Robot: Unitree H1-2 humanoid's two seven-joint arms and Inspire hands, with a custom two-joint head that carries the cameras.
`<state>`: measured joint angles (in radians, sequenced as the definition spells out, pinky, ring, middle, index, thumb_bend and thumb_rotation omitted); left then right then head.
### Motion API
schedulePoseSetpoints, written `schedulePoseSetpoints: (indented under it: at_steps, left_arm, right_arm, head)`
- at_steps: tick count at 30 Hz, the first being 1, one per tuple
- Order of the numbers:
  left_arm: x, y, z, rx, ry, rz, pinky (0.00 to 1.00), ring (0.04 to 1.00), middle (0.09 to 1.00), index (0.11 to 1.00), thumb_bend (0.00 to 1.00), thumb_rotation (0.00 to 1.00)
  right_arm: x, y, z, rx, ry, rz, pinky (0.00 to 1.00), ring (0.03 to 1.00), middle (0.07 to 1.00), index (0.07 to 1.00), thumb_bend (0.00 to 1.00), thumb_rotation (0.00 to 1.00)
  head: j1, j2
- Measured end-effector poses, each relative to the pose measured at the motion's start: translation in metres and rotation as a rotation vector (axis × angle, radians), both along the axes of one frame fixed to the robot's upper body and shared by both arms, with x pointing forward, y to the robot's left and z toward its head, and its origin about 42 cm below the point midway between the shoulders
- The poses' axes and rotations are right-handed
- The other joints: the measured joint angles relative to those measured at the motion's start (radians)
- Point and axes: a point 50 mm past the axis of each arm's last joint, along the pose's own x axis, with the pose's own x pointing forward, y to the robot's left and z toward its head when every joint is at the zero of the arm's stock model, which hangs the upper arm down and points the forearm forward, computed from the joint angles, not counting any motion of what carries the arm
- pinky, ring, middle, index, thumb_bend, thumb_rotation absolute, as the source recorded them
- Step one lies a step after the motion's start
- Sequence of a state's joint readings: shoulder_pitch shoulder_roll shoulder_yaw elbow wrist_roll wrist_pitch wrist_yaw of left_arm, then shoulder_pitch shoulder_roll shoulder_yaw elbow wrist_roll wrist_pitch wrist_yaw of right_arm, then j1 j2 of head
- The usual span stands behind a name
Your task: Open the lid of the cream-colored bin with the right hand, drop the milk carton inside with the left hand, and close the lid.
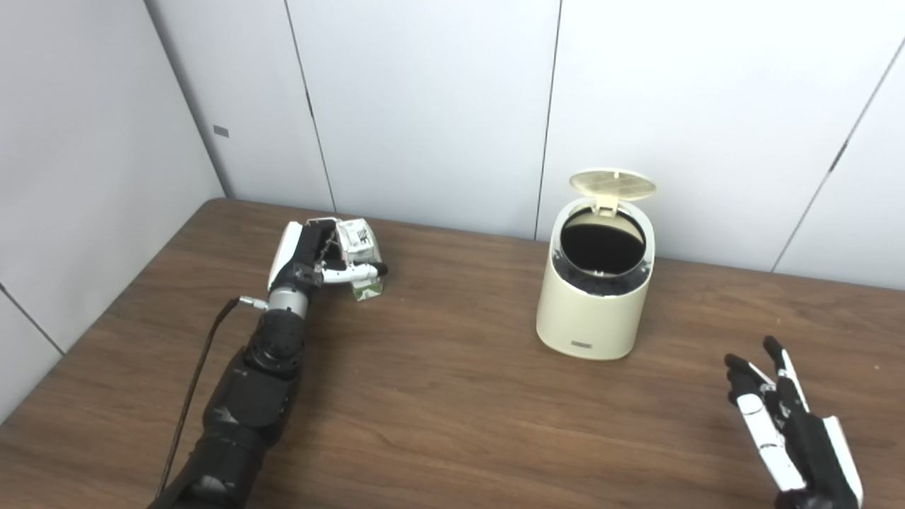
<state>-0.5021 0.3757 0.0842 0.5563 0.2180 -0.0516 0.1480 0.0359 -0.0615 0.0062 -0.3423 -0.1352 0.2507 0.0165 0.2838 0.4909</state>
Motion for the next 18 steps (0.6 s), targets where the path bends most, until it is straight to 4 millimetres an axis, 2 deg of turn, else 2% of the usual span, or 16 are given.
schedulePoseSetpoints:
  at_steps: [5, 7, 11, 14, 18]
  left_arm:
    - [0.000, -0.001, 0.001, 0.004, 0.003, 0.002, 0.55, 0.495, 0.512, 0.457, 0.50, 0.00]
    - [-0.001, -0.001, 0.002, 0.011, 0.002, 0.001, 0.54, 0.486, 0.511, 0.457, 0.50, 0.00]
    - [-0.004, -0.003, 0.005, 0.018, -0.010, -0.002, 0.51, 0.483, 0.513, 0.451, 0.50, 0.00]
    - [-0.012, -0.007, 0.010, 0.020, -0.051, -0.016, 0.41, 0.469, 0.499, 0.445, 0.48, 0.00]
    - [-0.027, -0.020, 0.024, 0.028, -0.138, -0.047, 0.38, 0.464, 0.498, 0.449, 0.48, 0.00]
  right_arm:
    - [0.000, -0.001, 0.000, 0.007, -0.007, 0.000, 0.84, 0.856, 0.816, 0.957, 0.26, 0.77]
    - [0.000, -0.001, -0.001, 0.006, -0.006, -0.002, 0.84, 0.852, 0.814, 0.955, 0.29, 0.82]
    - [0.000, -0.001, -0.001, 0.002, -0.006, -0.008, 0.85, 0.846, 0.810, 0.950, 0.30, 0.84]
    - [0.001, -0.002, -0.004, -0.001, -0.001, -0.011, 0.84, 0.843, 0.813, 0.955, 0.31, 0.86]
    - [0.002, -0.004, -0.010, -0.008, 0.018, -0.014, 0.83, 0.831, 0.812, 0.956, 0.32, 0.87]
  head:
    - [0.002, 0.002]
    - [0.002, 0.002]
    - [-0.020, 0.009]
    - [-0.034, 0.011]
    - [-0.054, 0.014]
